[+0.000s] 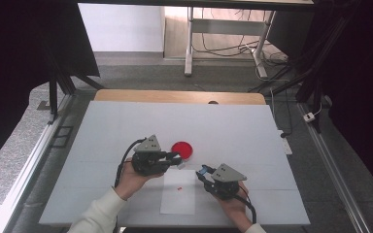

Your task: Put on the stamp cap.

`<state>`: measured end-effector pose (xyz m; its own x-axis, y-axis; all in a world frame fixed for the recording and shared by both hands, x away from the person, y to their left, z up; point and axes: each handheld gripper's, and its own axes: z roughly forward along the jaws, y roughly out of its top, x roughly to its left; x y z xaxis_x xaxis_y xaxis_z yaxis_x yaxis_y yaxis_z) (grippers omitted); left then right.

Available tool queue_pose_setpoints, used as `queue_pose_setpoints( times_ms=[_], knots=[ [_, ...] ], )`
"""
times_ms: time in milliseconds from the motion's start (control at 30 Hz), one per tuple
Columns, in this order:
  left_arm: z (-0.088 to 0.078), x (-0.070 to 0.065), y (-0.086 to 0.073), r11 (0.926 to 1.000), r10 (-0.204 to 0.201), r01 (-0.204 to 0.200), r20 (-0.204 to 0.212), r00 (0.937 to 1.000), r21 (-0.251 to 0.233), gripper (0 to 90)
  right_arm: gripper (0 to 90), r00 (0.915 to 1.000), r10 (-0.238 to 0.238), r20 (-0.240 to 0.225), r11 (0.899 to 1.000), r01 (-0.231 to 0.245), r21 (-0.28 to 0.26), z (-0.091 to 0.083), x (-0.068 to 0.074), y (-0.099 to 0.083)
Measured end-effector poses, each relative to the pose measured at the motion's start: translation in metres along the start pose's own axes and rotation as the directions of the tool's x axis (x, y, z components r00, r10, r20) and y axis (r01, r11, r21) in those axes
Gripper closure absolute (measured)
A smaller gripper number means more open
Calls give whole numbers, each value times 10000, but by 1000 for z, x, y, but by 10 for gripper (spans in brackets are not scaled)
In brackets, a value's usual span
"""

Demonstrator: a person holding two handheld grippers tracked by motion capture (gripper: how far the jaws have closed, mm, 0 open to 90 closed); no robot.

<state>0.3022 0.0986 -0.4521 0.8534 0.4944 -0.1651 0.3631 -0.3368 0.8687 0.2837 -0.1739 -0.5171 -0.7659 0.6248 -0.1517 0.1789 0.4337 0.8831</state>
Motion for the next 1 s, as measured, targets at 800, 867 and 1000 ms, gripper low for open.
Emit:
queue_pose_setpoints(
  times_ms=[800,867,1000],
  knots=[
    [2,-1,0,9999,-94,94,31,10000,-42,744,638,9990,-259,-354,9995,252,-192,28,21,16],
    [2,-1,0,9999,-108,108,29,9999,-58,745,637,9990,-263,-348,9995,256,-193,29,22,16],
    [3,-1,0,9999,-126,126,18,9999,-58,744,637,9989,-324,-346,9993,318,-177,30,23,16]
  ],
)
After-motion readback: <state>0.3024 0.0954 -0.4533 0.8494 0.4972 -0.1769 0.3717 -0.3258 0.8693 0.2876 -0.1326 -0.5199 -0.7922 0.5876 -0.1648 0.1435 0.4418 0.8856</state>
